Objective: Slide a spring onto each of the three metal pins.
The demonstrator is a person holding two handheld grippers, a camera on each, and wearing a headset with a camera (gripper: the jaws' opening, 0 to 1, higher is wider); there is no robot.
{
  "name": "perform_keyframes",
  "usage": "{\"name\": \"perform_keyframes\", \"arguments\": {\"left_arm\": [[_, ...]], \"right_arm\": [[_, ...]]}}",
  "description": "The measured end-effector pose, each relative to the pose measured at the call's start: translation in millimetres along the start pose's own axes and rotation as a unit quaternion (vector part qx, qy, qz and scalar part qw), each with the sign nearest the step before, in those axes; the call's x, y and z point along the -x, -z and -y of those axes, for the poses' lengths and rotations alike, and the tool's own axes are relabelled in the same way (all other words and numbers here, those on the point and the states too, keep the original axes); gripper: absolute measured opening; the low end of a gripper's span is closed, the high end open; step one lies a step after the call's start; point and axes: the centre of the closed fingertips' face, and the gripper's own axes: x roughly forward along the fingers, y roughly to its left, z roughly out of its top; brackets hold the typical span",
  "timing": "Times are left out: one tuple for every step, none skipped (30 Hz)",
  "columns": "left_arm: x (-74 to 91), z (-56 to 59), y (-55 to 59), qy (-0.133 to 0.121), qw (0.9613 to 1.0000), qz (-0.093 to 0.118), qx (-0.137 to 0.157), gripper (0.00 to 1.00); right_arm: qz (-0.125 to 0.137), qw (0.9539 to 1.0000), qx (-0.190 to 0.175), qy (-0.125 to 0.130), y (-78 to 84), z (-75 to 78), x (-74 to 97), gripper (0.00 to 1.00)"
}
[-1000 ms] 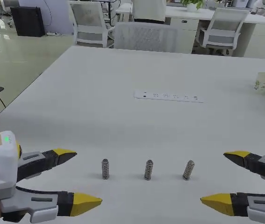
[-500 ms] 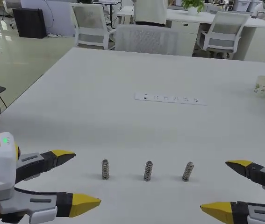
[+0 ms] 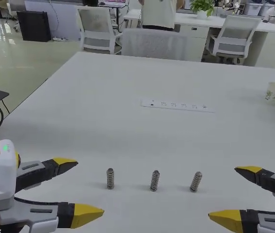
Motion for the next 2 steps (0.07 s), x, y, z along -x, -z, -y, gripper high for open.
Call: {"name": "perform_keyframes", "arguments": {"left_arm": [[0.4,-0.3,-0.1,0.000,1.0000,0.000,0.000,0.72],[0.6,-0.4,0.0,-0.001,1.0000,-0.001,-0.001,0.72]], "right_arm": [[0.000,1.0000,0.000,-0.001,-0.4,-0.1,-0.2,0.82],[0.000,1.0000,0.001,-0.001,-1.0,-0.1,-0.2,0.82]]}}
